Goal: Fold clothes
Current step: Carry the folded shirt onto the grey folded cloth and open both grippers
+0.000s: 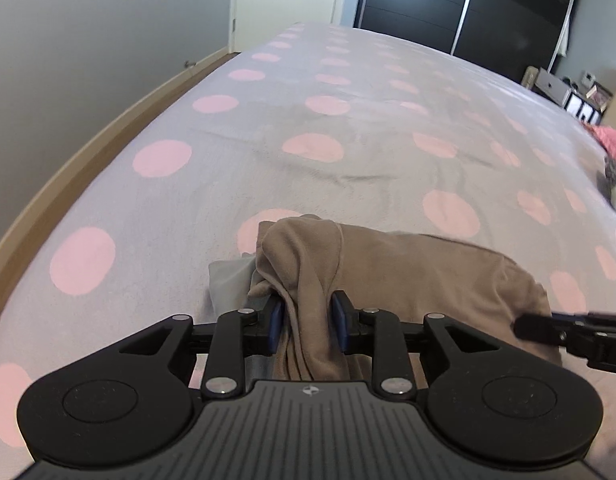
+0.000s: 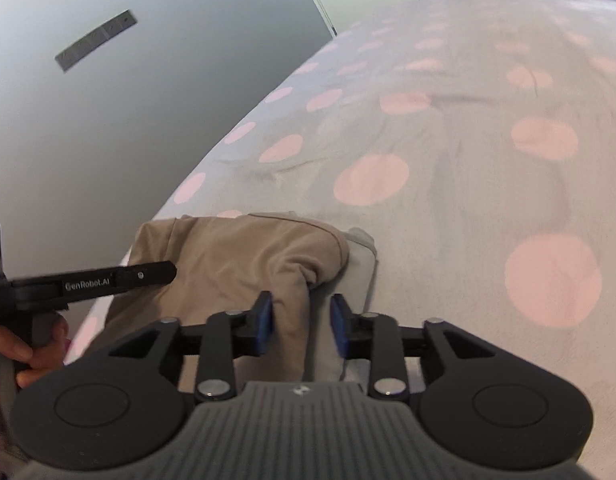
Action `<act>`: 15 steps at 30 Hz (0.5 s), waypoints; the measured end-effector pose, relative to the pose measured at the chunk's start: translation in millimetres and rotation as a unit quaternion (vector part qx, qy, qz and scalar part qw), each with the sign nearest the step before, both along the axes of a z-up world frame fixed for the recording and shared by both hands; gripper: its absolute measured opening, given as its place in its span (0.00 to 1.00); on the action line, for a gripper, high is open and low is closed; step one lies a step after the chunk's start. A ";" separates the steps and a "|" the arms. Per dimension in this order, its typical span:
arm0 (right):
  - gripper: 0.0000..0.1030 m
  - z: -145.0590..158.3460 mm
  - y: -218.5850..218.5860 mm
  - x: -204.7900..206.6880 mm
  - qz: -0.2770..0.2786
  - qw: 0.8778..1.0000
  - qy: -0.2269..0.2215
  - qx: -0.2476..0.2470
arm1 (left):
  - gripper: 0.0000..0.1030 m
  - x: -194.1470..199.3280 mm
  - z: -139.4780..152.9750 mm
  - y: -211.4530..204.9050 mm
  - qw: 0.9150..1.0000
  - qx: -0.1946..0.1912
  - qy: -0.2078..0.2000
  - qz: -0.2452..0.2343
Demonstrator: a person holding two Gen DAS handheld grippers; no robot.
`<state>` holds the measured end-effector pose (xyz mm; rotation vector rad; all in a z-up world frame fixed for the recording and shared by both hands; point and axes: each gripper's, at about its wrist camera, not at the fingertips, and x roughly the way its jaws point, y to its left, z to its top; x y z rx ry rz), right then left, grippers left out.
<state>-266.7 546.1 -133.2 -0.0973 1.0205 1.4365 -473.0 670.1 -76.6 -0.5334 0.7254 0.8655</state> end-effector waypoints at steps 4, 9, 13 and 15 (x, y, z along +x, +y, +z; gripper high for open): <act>0.52 -8.4 -3.1 38.6 -0.038 0.990 0.137 -0.020 | 0.24 -3.8 3.2 3.4 1.000 -0.006 -0.009 0.006; 0.48 -20.8 5.7 67.0 -0.083 0.962 0.257 -0.047 | 0.24 -2.3 9.0 6.2 1.000 -0.005 -0.014 0.016; 0.41 -31.2 17.7 68.0 -0.095 0.943 0.313 -0.064 | 0.24 -0.5 12.4 6.6 1.000 -0.004 -0.011 0.020; 0.37 -37.4 23.7 67.6 -0.105 0.934 0.334 -0.073 | 0.24 1.4 12.1 5.8 1.000 -0.003 -0.007 0.019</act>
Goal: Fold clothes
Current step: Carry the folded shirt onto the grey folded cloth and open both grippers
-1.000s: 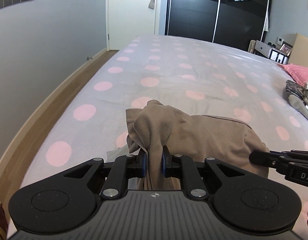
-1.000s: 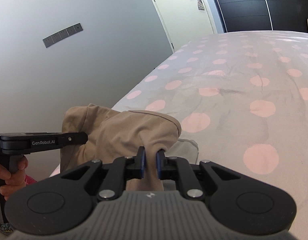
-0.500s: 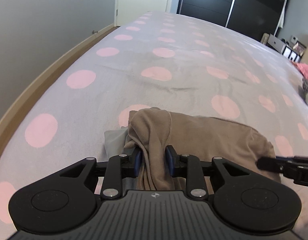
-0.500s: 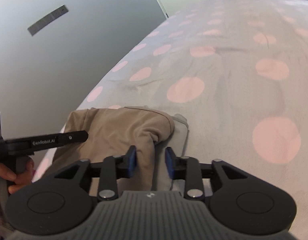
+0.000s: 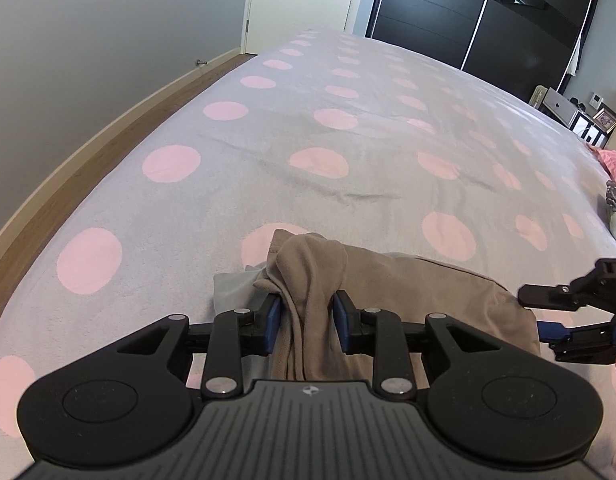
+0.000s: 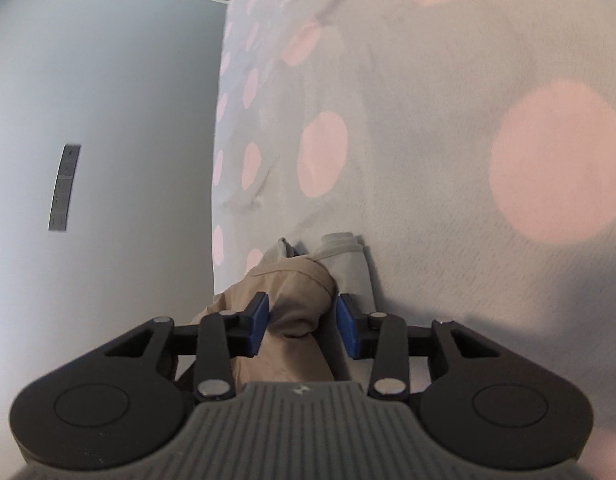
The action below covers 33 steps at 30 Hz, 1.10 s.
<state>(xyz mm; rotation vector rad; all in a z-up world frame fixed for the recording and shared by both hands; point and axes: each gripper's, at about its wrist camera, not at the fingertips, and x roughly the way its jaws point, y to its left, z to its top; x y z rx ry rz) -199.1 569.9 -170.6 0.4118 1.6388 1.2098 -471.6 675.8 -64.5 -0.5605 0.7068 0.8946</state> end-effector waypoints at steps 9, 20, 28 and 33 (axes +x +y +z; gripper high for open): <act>0.08 15.9 21.5 -3.9 0.022 0.997 -0.070 0.023 | 0.24 -0.4 -3.0 1.6 1.000 0.002 0.011 0.003; 0.09 47.9 33.1 -60.3 0.164 0.897 -0.407 0.060 | 0.39 4.1 -19.5 6.4 0.999 0.021 0.043 0.001; 0.29 59.6 4.6 -48.7 0.128 0.894 -0.424 0.060 | 0.39 -29.5 6.1 -3.2 0.997 0.042 0.020 0.060; 0.29 79.8 -30.2 -74.5 0.151 0.885 -0.428 0.108 | 0.30 -41.0 34.3 -33.1 0.997 0.055 -0.005 0.045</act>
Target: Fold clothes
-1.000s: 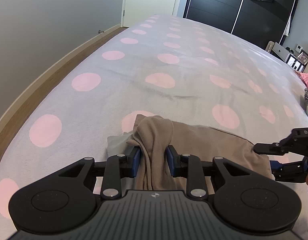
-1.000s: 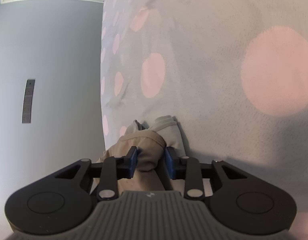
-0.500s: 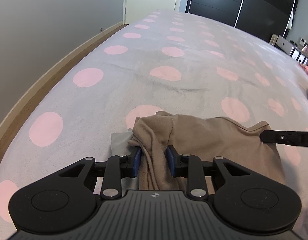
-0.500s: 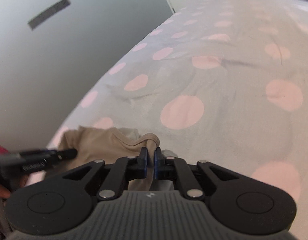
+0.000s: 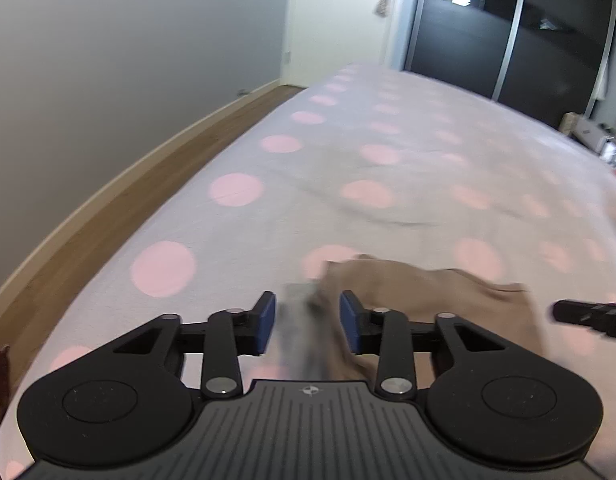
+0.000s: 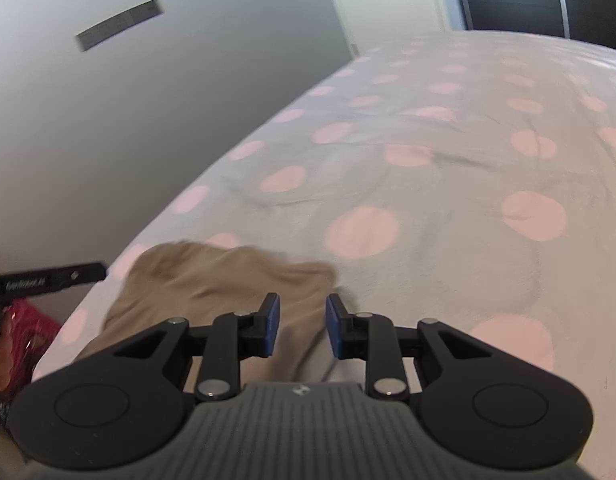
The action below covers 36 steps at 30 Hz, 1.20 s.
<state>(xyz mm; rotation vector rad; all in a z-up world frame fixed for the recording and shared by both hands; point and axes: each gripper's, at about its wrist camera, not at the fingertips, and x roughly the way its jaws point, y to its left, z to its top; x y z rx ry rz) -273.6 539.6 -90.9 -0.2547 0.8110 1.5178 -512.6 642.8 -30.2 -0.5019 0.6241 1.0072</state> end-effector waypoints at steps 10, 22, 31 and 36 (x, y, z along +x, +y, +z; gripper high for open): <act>0.28 -20.7 -48.2 -80.3 0.038 0.995 -0.091 -0.018 | 0.23 26.4 -27.7 -62.9 0.993 -0.002 0.097 -0.074; 0.29 8.4 -85.1 -86.0 0.003 0.995 -0.095 0.000 | 0.23 39.6 -10.1 -85.6 0.988 0.010 0.139 -0.071; 0.33 43.0 -133.1 -69.7 0.004 0.995 -0.101 0.022 | 0.23 63.4 39.6 -148.8 0.989 0.029 0.129 -0.069; 0.36 52.8 -155.4 -72.2 0.007 0.993 -0.111 0.025 | 0.23 65.4 46.4 -191.3 0.989 0.030 0.128 -0.065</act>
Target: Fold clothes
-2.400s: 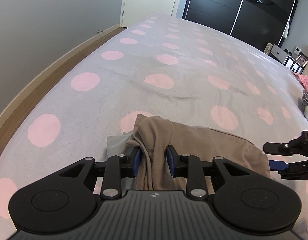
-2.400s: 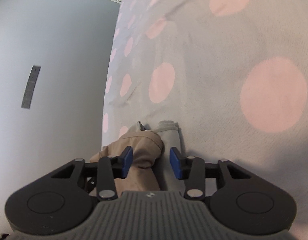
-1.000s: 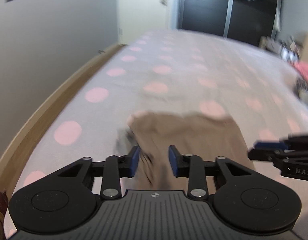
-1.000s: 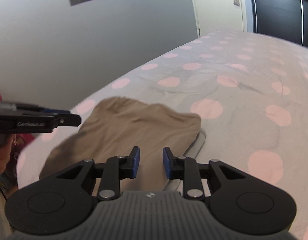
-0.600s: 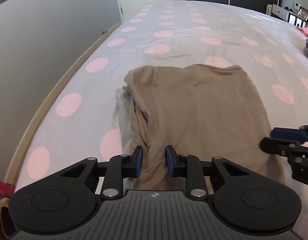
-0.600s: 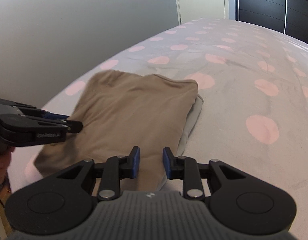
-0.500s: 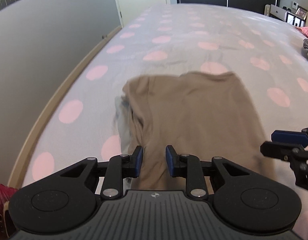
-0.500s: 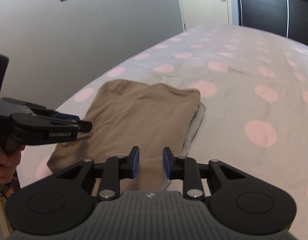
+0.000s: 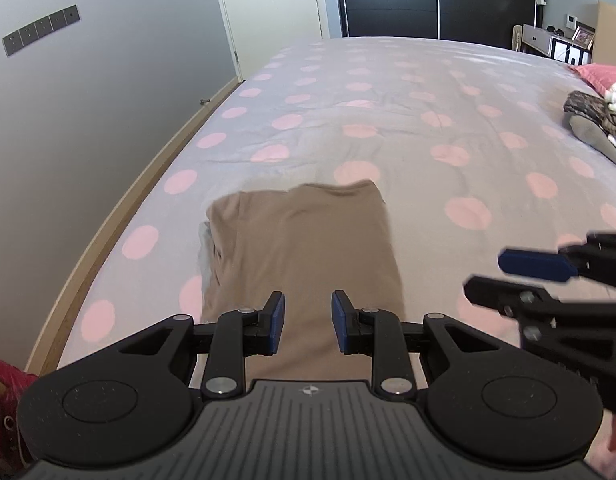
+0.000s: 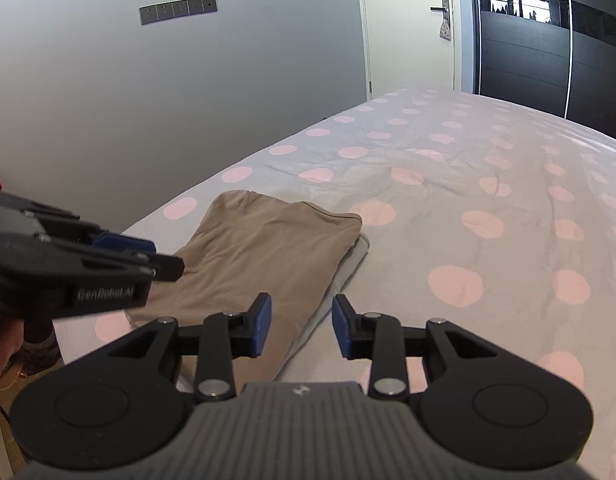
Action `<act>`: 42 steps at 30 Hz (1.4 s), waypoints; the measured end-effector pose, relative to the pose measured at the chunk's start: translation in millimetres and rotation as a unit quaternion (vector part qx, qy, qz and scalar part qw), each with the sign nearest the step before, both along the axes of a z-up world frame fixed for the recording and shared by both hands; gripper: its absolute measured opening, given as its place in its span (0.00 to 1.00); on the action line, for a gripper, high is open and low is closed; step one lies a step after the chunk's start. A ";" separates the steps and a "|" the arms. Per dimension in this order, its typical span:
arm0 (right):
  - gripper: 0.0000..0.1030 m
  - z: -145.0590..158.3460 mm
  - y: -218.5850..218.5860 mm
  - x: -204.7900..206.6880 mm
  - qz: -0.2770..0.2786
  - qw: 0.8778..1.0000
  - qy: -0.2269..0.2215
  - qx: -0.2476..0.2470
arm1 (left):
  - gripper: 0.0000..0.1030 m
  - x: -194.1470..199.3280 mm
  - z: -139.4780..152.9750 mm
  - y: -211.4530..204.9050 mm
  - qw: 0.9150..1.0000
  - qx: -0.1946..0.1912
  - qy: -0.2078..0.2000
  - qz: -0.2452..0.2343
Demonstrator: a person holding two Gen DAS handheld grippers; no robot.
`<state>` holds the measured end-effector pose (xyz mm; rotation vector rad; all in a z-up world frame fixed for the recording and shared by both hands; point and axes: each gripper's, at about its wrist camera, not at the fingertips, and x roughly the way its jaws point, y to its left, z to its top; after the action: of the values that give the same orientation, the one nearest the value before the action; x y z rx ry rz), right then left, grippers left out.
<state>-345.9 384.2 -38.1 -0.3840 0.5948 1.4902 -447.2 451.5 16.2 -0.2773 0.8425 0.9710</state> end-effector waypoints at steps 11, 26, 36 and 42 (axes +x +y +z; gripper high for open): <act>0.48 0.2 -39.6 -12.2 0.011 0.999 -0.032 -0.005 | 0.23 -15.2 -5.4 -53.0 0.999 -0.022 -0.003 0.049; 0.52 -0.5 -50.8 -18.3 0.011 0.999 -0.035 -0.011 | 0.29 -18.3 -24.2 -70.0 0.997 -0.034 0.011 0.063; 0.53 -2.1 -52.7 -27.9 0.017 0.998 -0.052 -0.002 | 0.29 -22.8 -26.1 -73.2 0.996 -0.026 0.010 0.080; 0.55 -6.4 -53.1 -29.0 0.019 0.998 -0.056 -0.006 | 0.40 -25.4 -25.4 -72.9 0.996 -0.023 0.004 0.086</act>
<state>-374.9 331.1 -44.5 -0.4881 0.5095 1.4917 -472.6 378.5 -9.2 -0.3909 0.8603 1.1150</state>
